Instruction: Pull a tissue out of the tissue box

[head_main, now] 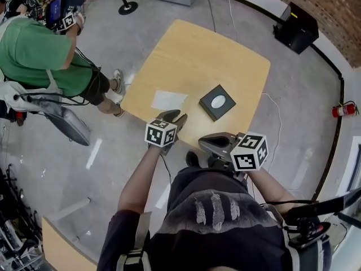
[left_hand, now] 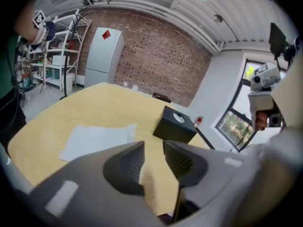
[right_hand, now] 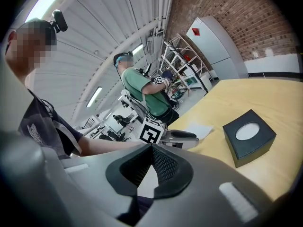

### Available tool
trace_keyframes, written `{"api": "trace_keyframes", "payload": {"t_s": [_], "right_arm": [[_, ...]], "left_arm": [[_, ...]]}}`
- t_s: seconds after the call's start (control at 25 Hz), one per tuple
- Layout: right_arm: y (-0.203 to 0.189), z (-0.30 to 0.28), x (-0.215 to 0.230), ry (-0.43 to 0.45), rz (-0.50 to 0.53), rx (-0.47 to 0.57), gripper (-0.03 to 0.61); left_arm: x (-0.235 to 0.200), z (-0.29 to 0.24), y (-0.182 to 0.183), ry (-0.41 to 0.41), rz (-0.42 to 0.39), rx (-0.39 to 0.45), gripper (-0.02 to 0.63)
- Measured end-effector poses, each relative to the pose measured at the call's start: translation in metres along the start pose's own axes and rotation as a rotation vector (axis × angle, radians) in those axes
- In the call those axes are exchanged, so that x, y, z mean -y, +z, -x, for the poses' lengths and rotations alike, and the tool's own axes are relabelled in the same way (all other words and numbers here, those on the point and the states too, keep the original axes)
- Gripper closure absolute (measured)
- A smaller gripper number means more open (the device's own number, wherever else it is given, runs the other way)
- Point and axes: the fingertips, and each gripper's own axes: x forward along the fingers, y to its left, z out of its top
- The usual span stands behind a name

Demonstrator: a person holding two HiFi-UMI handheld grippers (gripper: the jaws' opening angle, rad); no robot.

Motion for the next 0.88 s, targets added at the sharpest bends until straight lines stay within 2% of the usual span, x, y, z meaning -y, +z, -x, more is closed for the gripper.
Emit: {"api": "trace_keyframes", "payload": {"t_s": [0.2,0.28,0.4,0.56,0.72,0.88], "right_arm": [[0.006,0.004,-0.004,-0.020,-0.006,0.019,0.584],[0.020,0.007,-0.003,-0.002,-0.020,0.050,0.584],[0.045,0.032,0.009,0.020,0.020,0.065,0.584],[0.078,0.056,0.013,0.018,0.079,0.101,0.584],[0.089,0.029,-0.014,0.068,0.139,0.115,0.584],[0.083,0.046,-0.026,0.127,0.157,0.122,0.584]], "left_arm": [[0.000,0.011,0.010,-0.031,0.017,0.065,0.495],[-0.003,0.025,0.025,-0.025,0.028,0.128,0.495],[0.012,0.045,0.059,0.016,0.044,0.236,0.497],[0.042,0.068,0.105,0.025,0.009,0.334,0.503],[0.039,0.115,0.115,0.054,-0.020,0.415,0.509],[0.069,0.130,0.131,0.082,-0.041,0.469,0.543]]}}
